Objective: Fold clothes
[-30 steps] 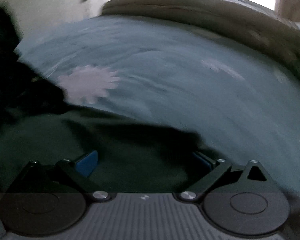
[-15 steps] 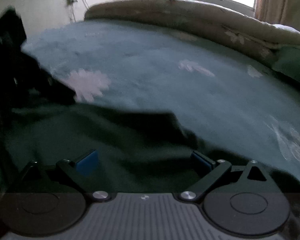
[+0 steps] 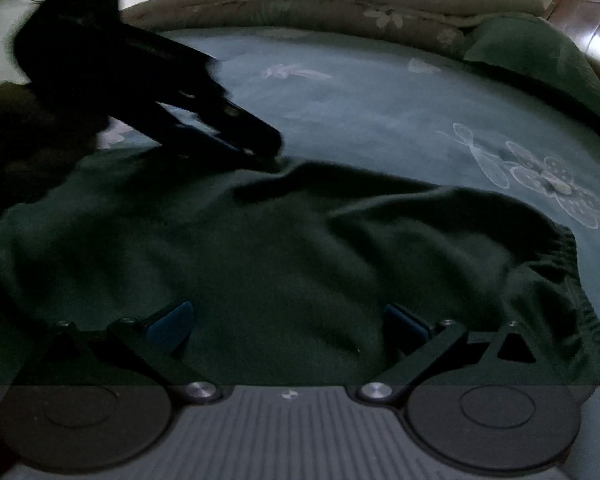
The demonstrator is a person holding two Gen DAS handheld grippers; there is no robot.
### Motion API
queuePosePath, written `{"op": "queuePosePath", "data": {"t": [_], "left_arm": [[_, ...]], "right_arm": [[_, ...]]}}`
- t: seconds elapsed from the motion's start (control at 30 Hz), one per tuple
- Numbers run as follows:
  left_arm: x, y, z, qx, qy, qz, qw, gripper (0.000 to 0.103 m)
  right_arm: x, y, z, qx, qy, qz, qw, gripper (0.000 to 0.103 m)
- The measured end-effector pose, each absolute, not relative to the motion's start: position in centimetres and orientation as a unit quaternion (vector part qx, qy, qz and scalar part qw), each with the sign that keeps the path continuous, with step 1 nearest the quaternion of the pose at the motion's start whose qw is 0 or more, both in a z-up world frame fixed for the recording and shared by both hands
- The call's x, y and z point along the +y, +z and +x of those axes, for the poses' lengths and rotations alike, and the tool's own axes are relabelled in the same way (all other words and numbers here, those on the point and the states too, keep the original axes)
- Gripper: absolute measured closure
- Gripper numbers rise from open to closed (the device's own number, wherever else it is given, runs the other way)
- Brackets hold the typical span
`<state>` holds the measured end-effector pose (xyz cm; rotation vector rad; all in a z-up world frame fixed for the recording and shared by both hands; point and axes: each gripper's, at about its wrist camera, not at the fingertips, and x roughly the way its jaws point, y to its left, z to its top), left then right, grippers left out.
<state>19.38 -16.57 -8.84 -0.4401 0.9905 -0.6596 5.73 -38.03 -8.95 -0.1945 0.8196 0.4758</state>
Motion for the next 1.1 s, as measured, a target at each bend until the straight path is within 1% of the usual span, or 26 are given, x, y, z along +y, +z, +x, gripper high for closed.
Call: {"op": "queuePosePath", "data": {"t": [0.1,0.2,0.3,0.37,0.43,0.53,0.67,0.73,0.8,0.87,0.97,1.1], "left_arm": [[-16.6,-7.2,18.8,0.454,-0.319,-0.193,0.809,0.032],[-16.7,-6.4,17.6,0.454,-0.347,-0.201,0.795,0.030],[-17.7,-7.1,16.9,0.464,-0.367,-0.203,0.781,0.029],[-18.4,-8.1,17.1,0.474,-0.352,-0.185,0.786,0.029],[-18.5,-8.9,17.5,0.476,-0.323,-0.163,0.801,0.037],[-17.6,-8.2,17.7,0.479,-0.313,-0.178,0.801,0.035],[-16.5,-6.1,15.9,0.471,-0.316,-0.135,0.813,0.035],[-15.5,-5.1,14.4,0.469,-0.318,-0.123,0.815,0.030],[-14.4,-4.4,12.6,0.473,-0.314,-0.115,0.815,0.029],[-12.9,-4.6,10.5,0.483,-0.302,-0.119,0.813,0.029],[-10.6,-6.4,8.1,0.500,-0.258,-0.127,0.817,0.029],[-8.4,-7.9,6.9,0.497,-0.224,-0.184,0.818,0.029]], "right_arm": [[-38.3,-8.7,5.6,0.393,0.225,-0.091,0.887,0.000],[-38.7,-7.4,6.2,0.361,0.218,-0.086,0.902,0.000],[-39.1,-7.3,7.7,0.346,0.210,-0.069,0.912,0.000],[-39.4,-7.6,8.9,0.345,0.205,-0.056,0.914,0.000],[-40.4,-9.0,9.5,0.377,0.175,-0.070,0.907,0.000],[-42.9,-9.7,7.9,0.377,0.173,-0.079,0.907,0.000],[-43.2,-9.6,7.2,0.390,0.169,-0.092,0.900,0.000],[-42.4,-9.4,7.5,0.399,0.159,-0.102,0.898,0.000],[-41.8,-8.8,7.5,0.406,0.155,-0.105,0.894,0.000],[-41.1,-8.0,7.1,0.400,0.167,-0.107,0.895,0.000],[-39.4,-6.9,6.9,0.378,0.200,-0.110,0.897,0.000],[-36.3,-6.4,7.2,0.372,0.246,-0.113,0.888,0.000]]}}
